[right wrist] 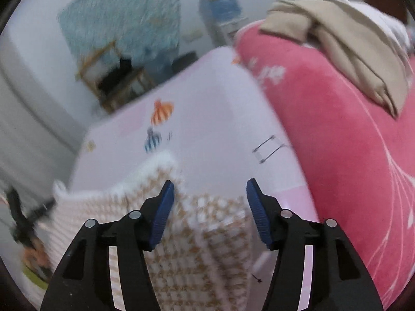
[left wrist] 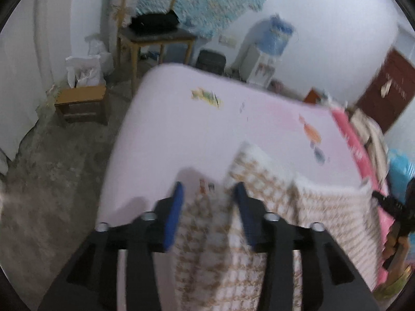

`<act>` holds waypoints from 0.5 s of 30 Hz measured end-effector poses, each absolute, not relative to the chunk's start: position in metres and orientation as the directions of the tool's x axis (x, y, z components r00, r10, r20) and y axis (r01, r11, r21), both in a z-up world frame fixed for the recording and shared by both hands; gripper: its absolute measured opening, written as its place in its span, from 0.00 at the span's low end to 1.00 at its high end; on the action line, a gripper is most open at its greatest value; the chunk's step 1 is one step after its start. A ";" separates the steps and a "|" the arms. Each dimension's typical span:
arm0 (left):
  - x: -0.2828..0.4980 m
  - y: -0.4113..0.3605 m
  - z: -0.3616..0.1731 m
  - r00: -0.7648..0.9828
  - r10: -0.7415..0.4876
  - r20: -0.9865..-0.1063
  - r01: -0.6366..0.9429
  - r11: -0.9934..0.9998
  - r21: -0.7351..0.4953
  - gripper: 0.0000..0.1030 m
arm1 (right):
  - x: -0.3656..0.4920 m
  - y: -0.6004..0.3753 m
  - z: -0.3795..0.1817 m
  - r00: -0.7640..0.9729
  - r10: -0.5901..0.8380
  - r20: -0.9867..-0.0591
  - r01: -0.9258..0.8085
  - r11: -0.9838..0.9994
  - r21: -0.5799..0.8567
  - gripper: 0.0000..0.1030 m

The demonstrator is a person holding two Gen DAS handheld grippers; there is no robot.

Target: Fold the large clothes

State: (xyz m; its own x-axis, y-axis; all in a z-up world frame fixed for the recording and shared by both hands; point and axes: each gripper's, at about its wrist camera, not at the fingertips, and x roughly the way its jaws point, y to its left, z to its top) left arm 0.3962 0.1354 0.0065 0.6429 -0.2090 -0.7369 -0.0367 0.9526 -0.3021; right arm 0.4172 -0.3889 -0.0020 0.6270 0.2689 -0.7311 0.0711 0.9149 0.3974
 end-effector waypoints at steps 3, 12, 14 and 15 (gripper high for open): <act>0.391 0.141 0.027 0.708 -0.198 -0.678 -0.040 0.947 -0.318 0.44 | 0.409 -0.391 0.014 0.670 0.249 -0.699 0.078 0.913 0.400 0.55; 0.428 0.076 -0.018 0.544 -0.248 -0.801 0.049 0.963 -0.265 0.50 | 0.435 -0.305 -0.009 0.527 0.403 -0.748 -0.142 0.910 0.390 0.50; 0.430 0.090 -0.025 0.558 -0.292 -0.777 0.013 0.939 -0.344 0.50 | 0.449 -0.328 -0.022 0.520 0.383 -0.764 -0.046 0.905 0.423 0.35; 0.430 0.097 -0.026 0.563 -0.320 -0.762 0.002 0.923 -0.386 0.50 | 0.453 -0.342 -0.026 0.524 0.353 -0.775 0.018 0.905 0.425 0.34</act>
